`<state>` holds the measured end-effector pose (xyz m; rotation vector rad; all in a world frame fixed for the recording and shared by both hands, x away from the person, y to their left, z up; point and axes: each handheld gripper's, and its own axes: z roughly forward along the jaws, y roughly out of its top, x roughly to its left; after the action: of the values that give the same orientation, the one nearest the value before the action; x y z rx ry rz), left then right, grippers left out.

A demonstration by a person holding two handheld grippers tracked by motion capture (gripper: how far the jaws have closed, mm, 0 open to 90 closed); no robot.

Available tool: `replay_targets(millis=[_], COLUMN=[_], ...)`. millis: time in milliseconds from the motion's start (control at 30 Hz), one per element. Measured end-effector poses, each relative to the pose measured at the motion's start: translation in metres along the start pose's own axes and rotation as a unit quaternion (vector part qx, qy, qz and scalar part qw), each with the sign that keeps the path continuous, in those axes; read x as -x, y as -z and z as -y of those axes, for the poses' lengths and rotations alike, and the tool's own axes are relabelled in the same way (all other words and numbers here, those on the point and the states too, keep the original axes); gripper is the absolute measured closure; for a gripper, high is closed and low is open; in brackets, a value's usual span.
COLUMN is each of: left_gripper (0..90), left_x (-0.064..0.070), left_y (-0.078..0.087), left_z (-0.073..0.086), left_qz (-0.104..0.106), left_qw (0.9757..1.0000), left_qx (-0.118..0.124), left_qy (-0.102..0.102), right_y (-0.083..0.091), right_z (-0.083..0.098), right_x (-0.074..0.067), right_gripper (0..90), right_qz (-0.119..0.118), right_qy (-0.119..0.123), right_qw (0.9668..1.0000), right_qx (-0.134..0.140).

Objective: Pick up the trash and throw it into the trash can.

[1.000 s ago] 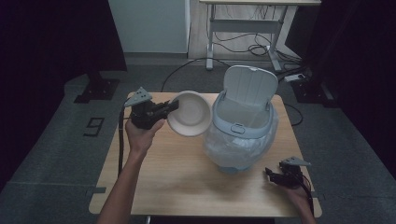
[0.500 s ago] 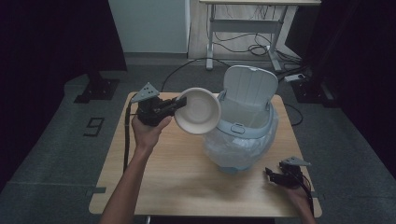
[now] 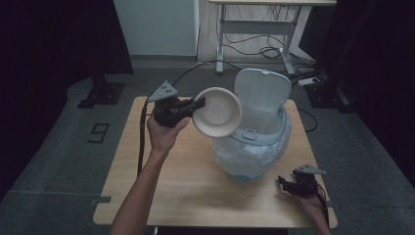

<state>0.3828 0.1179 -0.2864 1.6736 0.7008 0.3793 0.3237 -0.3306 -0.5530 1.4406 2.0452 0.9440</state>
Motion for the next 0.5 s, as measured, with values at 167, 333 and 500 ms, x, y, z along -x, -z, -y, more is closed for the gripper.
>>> replay_targets(millis=[167, 333, 500], left_gripper=[82.9, 82.9, 82.9], left_x=[-0.001, 0.0, 0.0], left_y=[-0.004, -0.006, -0.01], left_z=[-0.003, -0.007, -0.012], left_qz=[0.002, 0.002, -0.004], left_qw=[1.0, 1.0, 1.0], left_qx=[0.0, 0.001, -0.005], left_qy=[0.004, 0.004, -0.003], right_y=[0.0, 0.0, 0.0], right_z=[0.0, 0.0, 0.0], right_x=[0.0, 0.0, 0.0], right_gripper=[29.5, 29.5, 29.4], right_qz=[0.0, 0.0, 0.0], right_qy=[0.0, 0.0, 0.001], right_qw=[1.0, 1.0, 1.0], right_qx=[0.0, 0.0, 0.0])
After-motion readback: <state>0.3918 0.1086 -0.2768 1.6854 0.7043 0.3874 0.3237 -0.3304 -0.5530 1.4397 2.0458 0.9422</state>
